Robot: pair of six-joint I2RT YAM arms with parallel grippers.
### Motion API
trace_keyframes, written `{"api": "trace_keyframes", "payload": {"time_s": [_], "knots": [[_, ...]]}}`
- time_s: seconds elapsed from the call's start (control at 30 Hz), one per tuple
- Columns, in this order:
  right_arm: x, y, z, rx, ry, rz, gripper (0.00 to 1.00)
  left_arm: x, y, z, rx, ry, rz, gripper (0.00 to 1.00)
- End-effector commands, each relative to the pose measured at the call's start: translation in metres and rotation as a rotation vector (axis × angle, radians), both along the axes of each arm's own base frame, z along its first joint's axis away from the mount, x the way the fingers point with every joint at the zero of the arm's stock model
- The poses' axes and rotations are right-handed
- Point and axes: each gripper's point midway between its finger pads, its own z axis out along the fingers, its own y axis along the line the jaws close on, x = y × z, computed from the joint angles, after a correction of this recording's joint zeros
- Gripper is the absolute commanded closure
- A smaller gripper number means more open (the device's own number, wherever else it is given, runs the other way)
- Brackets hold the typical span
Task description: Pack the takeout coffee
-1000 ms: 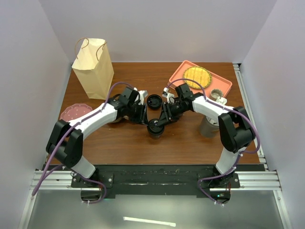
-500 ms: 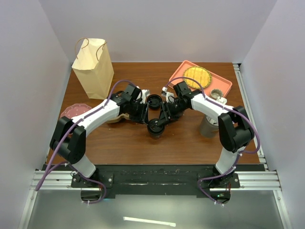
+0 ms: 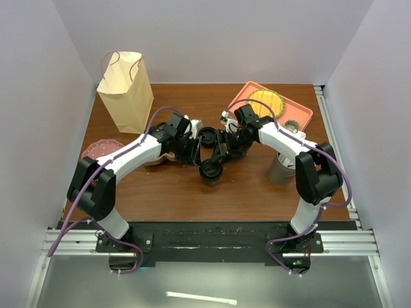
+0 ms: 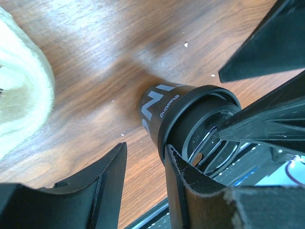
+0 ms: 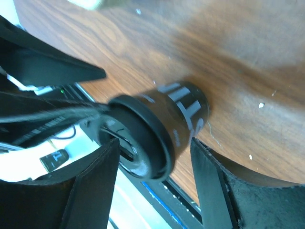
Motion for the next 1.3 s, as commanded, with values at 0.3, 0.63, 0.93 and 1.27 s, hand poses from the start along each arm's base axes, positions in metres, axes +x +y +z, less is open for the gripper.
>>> {"api": "trace_keyframes", "payload": {"time_s": [0.3,0.63,0.93,1.27], "knots": [[0.027,-0.02,0.058,-0.092,-0.176,-0.13,0.37,-0.007,-0.016,0.055,-0.162,-0.039,0.026,0.51],[0.029,-0.033,0.093,-0.235,-0.357,-0.187,0.39,0.025,0.003,0.078,-0.125,-0.132,0.093,0.47],[0.006,0.006,0.094,-0.345,-0.494,-0.117,0.36,0.041,0.101,0.081,0.148,-0.337,0.318,0.34],[-0.002,0.037,0.073,-0.444,-0.553,0.004,0.24,-0.007,0.146,0.036,0.218,-0.337,0.436,0.0]]}}
